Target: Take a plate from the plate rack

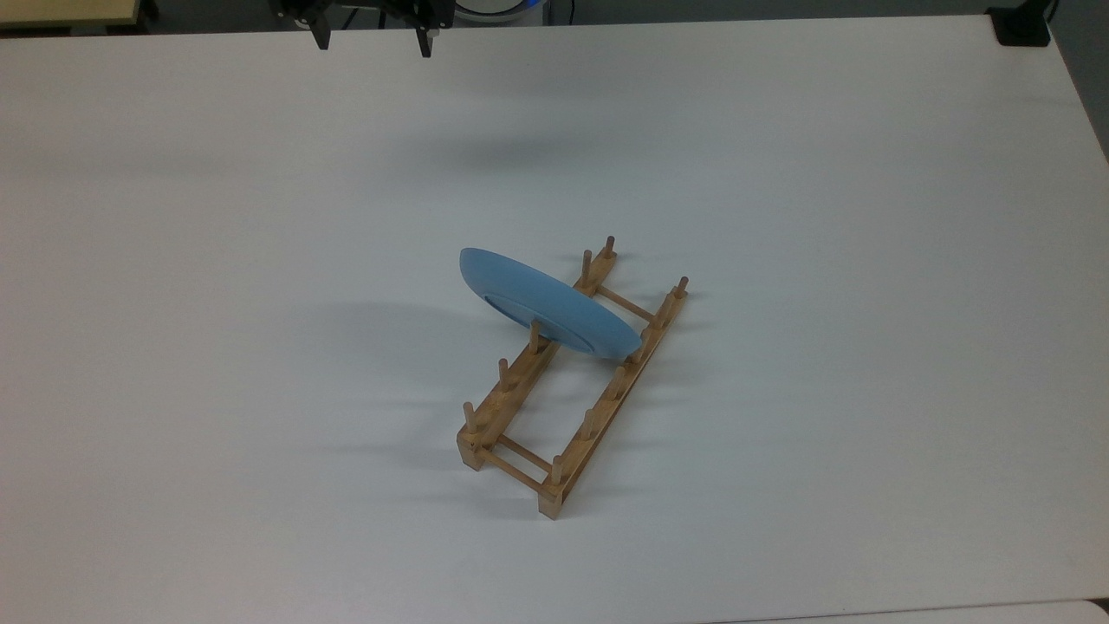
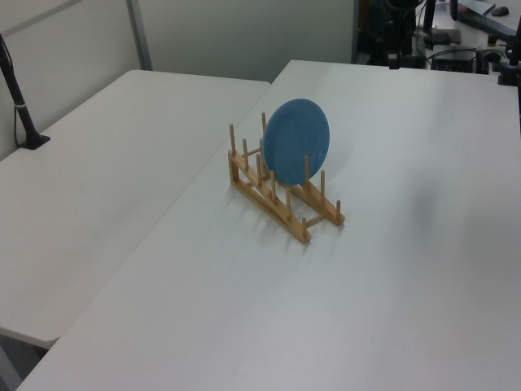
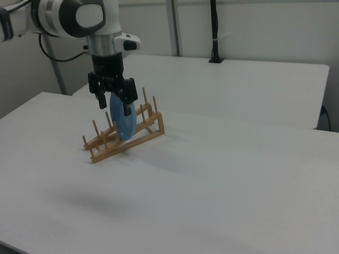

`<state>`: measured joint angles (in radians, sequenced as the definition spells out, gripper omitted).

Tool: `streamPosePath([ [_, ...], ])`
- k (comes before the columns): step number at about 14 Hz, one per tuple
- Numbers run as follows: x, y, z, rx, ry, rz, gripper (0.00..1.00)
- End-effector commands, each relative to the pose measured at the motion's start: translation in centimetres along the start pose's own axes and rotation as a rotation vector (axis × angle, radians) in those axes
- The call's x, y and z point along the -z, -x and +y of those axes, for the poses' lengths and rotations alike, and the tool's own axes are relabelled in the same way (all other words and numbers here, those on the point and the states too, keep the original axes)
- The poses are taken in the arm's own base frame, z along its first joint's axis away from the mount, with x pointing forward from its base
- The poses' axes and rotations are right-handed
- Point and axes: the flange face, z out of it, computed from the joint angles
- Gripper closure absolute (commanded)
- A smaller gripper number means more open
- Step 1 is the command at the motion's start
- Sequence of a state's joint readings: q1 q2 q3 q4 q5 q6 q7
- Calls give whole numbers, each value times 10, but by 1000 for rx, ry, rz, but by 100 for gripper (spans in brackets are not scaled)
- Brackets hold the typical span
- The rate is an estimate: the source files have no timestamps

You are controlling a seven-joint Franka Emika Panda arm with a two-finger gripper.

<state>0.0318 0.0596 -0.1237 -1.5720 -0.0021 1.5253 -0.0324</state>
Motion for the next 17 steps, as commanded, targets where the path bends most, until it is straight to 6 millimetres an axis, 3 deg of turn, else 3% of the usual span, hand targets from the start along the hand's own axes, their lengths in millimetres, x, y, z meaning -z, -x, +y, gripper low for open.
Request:
streamPosePath([
  [1, 9, -2, -7, 20, -20, 44, 0],
  [4, 16, -8, -18, 35, -79, 109, 0],
  [7, 26, -23, -13, 67, -77, 240, 0],
  [14, 2, -63, -18, 382, -125, 381, 0],
  [17, -10, -73, -35, 496, -95, 379, 0],
])
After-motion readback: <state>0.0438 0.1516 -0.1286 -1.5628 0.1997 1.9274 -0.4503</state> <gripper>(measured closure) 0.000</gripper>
